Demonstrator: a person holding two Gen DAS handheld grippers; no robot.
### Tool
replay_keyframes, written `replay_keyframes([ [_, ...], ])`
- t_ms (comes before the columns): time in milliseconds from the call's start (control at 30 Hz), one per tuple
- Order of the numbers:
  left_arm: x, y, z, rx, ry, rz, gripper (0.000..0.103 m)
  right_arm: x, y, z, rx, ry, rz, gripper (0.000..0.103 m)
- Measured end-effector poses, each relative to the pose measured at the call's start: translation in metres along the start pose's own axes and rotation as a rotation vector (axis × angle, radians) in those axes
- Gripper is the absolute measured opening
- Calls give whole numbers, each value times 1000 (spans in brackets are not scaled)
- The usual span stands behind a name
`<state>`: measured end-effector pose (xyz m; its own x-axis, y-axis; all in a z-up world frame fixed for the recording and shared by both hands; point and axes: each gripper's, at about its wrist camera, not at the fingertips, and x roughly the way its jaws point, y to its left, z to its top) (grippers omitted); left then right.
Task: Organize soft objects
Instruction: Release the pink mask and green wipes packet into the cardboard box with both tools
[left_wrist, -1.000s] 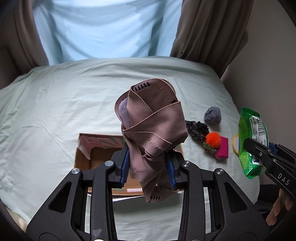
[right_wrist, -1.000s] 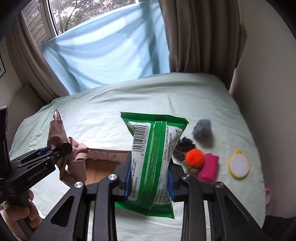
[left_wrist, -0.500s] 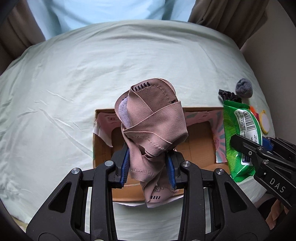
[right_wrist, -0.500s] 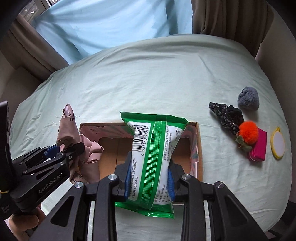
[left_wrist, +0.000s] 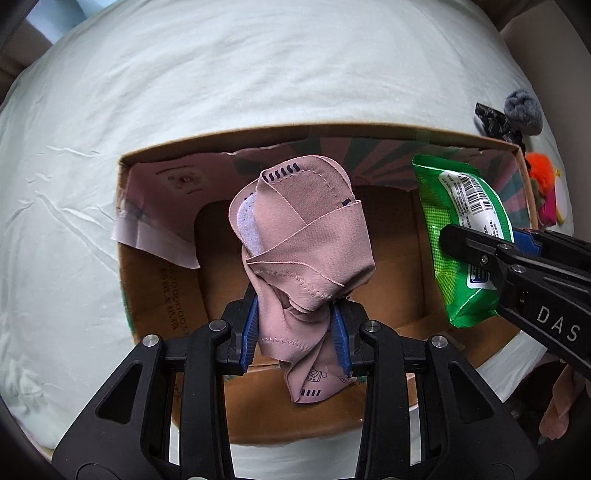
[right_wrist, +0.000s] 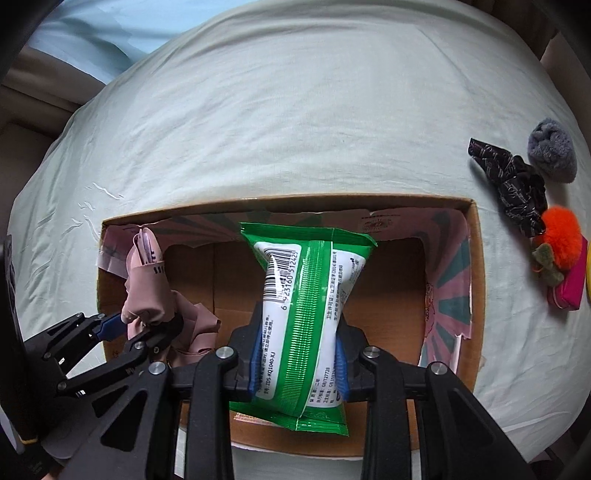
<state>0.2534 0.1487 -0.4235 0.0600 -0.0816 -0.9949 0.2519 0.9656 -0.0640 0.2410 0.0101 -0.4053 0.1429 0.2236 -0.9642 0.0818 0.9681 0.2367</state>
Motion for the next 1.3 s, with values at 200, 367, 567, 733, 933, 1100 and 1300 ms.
replay_keyframes([
  [200, 16, 0, 7, 12, 51, -5, 30, 29, -5, 6, -4, 82, 0, 28],
  [367, 16, -1, 11, 22, 81, -28, 68, 34, -13, 8, 11, 85, 21, 29],
  [567, 4, -14, 3, 92, 37, 9, 103, 37, -25, 12, 21, 86, 11, 103],
  [733, -3, -12, -1, 65, 23, -7, 103, 25, -30, 2, 53, 51, 16, 103],
  [933, -27, -5, -9, 52, -27, 9, 103, 0, -27, -10, 30, 9, 11, 103],
  [1100, -64, -1, -22, 38, -95, 17, 103, -32, -14, -19, 2, -26, -2, 103],
  [1300, -117, 3, -51, 23, -188, 36, 103, -81, 13, -34, -97, -96, -3, 103],
])
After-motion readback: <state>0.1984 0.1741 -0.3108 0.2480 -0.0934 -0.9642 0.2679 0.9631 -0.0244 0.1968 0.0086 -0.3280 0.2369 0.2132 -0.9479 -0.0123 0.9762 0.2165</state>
